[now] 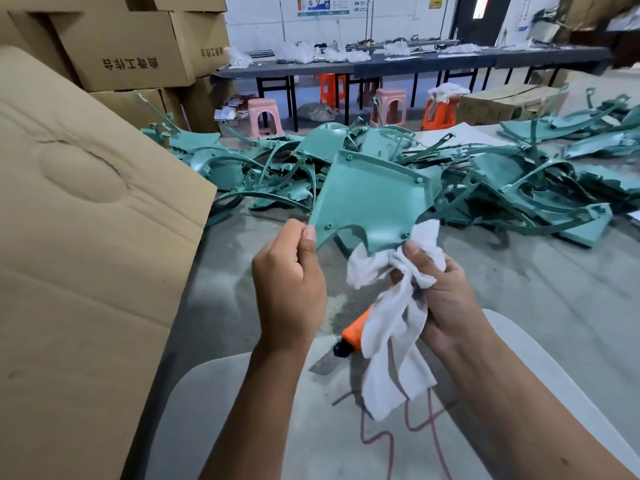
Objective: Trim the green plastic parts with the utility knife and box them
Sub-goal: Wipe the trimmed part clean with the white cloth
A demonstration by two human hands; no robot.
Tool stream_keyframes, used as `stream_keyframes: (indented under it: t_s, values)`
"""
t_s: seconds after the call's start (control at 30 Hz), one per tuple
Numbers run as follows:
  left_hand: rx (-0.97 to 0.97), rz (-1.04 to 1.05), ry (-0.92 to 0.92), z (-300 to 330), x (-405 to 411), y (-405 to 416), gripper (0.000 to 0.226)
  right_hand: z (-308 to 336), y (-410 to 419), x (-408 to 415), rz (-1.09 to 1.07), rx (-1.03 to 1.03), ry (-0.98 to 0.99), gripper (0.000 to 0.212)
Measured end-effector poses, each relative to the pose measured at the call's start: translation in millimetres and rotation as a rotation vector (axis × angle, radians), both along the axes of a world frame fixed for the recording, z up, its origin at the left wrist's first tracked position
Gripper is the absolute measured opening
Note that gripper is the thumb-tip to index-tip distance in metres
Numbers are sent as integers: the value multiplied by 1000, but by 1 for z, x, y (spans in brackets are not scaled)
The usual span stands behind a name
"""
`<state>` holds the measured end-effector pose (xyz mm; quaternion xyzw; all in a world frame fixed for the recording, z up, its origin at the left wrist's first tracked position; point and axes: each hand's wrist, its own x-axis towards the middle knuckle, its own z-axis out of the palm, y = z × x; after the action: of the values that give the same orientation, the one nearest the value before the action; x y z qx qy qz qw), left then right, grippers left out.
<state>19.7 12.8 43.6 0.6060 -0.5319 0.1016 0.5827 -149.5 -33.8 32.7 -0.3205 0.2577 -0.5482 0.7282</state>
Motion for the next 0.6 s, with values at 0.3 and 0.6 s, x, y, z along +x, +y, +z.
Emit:
stream_keyframes:
  t_s: [0.3,0.6]
  values:
    - [-46,-22,-28,-8,23,3,37,0,-2,-5,-394,-240,476,25]
    - [-49,179,-81,-2,16,7,32,-12,12,5,-689,-976,1013,36]
